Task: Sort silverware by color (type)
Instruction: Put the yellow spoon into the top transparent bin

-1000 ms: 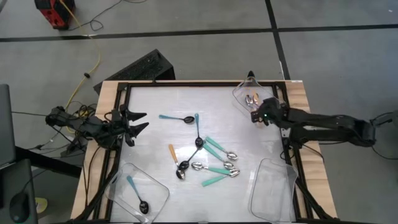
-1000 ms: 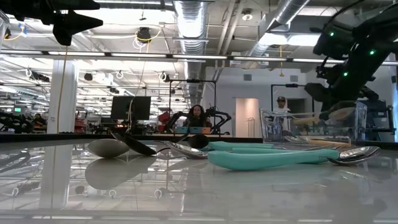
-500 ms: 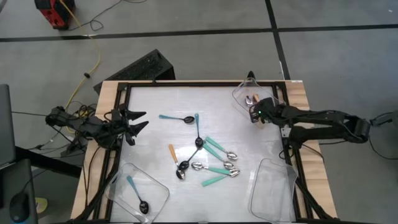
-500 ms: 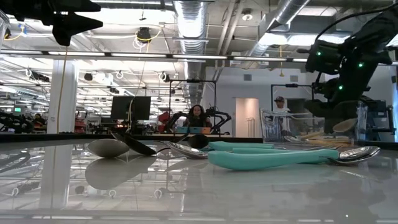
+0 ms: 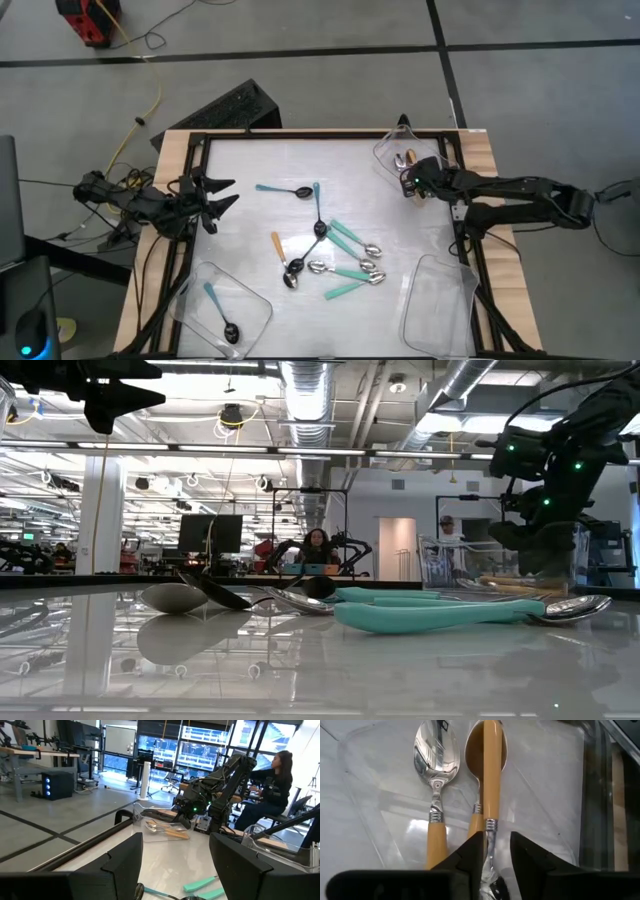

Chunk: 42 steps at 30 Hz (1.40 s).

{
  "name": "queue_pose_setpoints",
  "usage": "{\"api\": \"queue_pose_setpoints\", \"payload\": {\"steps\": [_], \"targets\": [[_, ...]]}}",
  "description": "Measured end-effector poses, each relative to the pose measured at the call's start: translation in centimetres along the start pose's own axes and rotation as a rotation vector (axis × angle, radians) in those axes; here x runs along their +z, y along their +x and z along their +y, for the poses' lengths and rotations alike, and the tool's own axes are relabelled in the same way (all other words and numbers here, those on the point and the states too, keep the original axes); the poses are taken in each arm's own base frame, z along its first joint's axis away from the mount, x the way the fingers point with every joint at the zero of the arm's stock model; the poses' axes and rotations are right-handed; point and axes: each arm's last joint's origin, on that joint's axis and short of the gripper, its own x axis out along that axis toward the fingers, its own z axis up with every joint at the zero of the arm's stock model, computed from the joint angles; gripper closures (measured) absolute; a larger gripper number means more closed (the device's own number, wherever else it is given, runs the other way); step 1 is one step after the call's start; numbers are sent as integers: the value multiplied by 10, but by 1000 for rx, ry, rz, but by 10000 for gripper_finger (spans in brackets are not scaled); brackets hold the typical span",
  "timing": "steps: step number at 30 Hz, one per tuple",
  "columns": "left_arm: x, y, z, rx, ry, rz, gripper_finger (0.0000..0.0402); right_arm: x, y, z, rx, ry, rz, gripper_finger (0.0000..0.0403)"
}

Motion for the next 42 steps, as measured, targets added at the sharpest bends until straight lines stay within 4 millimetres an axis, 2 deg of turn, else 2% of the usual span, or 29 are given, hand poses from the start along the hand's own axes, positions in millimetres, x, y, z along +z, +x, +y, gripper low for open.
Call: {"api": "queue_pose_setpoints", "payload": {"steps": [5,15,20,26,32,36,42], "targets": [[0,0,0,0,-6,0,185,4,-3,2,16,-24,12,256],[0,0,0,-1,-8,-1,185,48,-36,15,161,-63,-98,249],[1,0,0,-1,-12,-6,185,71,-72,16,316,-54,-205,250],[2,0,0,-3,-16,-13,185,91,-135,1,556,-18,-361,250],[2,0,0,-3,-32,-15,185,88,-183,-23,746,3,-493,250],[3,0,0,-4,-39,-21,185,77,-201,-36,904,-28,-516,250],[6,0,-3,-65,-66,-42,185,59,-217,-46,1156,-118,-442,250]]}}
